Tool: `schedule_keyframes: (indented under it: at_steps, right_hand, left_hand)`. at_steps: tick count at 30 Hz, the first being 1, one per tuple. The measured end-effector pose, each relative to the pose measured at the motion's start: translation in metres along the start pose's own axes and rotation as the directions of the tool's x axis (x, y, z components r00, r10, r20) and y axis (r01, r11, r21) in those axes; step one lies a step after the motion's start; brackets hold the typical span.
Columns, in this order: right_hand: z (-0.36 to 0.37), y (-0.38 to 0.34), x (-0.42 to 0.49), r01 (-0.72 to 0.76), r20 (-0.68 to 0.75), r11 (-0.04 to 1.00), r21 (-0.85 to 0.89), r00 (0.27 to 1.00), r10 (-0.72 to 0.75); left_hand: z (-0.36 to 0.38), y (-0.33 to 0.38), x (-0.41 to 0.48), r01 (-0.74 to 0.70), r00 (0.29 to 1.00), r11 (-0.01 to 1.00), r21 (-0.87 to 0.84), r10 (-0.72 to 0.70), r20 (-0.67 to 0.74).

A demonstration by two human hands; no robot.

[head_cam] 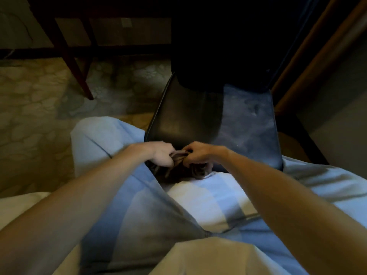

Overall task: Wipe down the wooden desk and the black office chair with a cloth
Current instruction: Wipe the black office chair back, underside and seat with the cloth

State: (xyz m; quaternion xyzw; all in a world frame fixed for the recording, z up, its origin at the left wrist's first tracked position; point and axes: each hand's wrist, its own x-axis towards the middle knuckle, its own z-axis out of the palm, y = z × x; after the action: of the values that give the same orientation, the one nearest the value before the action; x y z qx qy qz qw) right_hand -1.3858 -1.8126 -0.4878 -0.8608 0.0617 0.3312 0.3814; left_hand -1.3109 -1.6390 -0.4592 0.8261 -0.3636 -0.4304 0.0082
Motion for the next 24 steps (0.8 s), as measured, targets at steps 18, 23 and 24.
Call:
schedule_keyframes:
  at_steps: [18, 23, 24]
  right_hand:
    - [-0.105, 0.055, -0.006, -0.070, -0.487, 0.981, -0.179, 0.873, -0.027]
    - [-0.050, 0.069, -0.008, -0.064, -0.587, 0.931, -0.360, 0.791, -0.173]
    - [-0.047, 0.069, -0.010, -0.062, -0.569, 0.916, -0.397, 0.800, -0.193]
  left_hand:
    - [-0.110, 0.083, 0.083, -0.021, 0.961, 0.941, 0.338, 0.112, -0.252]
    - [-0.031, 0.069, 0.074, -0.006, 0.834, 0.930, 0.368, 0.207, -0.511]
    - [-0.019, 0.066, 0.071, -0.005, 0.819, 0.932, 0.361, 0.211, -0.533]
